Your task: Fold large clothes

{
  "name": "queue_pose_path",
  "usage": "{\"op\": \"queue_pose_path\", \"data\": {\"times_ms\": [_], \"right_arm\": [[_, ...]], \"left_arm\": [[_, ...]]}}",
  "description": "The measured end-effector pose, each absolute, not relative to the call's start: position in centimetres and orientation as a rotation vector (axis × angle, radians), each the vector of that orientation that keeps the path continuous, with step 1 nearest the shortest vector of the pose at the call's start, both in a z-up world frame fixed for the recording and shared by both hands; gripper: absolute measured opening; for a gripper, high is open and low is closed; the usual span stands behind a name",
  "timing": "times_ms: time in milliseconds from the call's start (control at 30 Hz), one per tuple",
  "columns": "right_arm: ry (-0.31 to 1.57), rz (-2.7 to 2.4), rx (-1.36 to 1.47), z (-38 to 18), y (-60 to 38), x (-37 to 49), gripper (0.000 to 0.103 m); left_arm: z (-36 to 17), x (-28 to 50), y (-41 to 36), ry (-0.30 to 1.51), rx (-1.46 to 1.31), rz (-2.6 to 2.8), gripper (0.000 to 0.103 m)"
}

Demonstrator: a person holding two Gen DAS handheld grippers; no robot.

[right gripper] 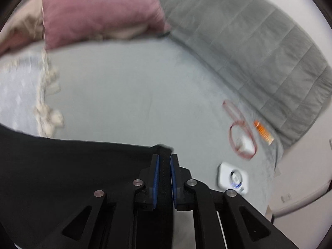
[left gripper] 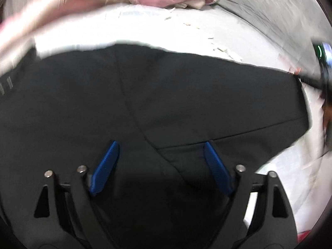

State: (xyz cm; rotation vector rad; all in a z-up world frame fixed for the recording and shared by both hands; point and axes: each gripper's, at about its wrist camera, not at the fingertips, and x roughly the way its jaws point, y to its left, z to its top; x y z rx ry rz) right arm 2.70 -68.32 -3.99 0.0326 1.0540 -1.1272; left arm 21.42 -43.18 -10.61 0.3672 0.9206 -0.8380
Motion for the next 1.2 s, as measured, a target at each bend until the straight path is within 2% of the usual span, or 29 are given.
{"op": "queue_pose_path", "data": {"times_ms": [67, 167, 200, 400, 567, 767, 933, 1200], "right_arm": [[1.07, -1.199, 0.037, -5.1, -68.7, 1.8, 0.02], [1.034, -1.174, 0.134, -4.3, -68.4, 0.1, 0.045], [1.011, -1.158, 0.156, -3.8, -68.1, -0.3, 0.051], [0.893, -1.006, 0.172, 1.8, -61.6, 2.2, 0.066], [0.848, -0.851, 0.117, 6.0, -53.3, 6.3, 0.073], [0.847, -0.642, 0.105, 7.3, -43.4, 9.9, 0.078], [0.881, -0.503, 0.109, 6.5, -36.0, 12.1, 0.078], [0.874, -0.323, 0.096, 3.5, -27.0, 14.3, 0.078]], "left_arm": [[-9.9, 20.2, -42.8, 0.948, 0.39, -0.88, 0.087], [-8.2, 18.9, -40.0, 0.986, 0.411, -0.921, 0.087], [-7.7, 18.9, -38.8, 0.985, 0.409, -0.915, 0.087], [-4.6, 21.2, -26.1, 1.006, 0.336, -0.682, 0.087], [-2.3, 25.0, -11.9, 1.035, 0.24, -0.378, 0.087], [-0.9, 27.7, 5.4, 1.039, 0.049, -0.042, 0.087], [-1.2, 28.8, 14.6, 1.034, 0.006, 0.205, 0.087], [-2.0, 29.7, 22.7, 1.029, -0.066, 0.469, 0.087]]}}
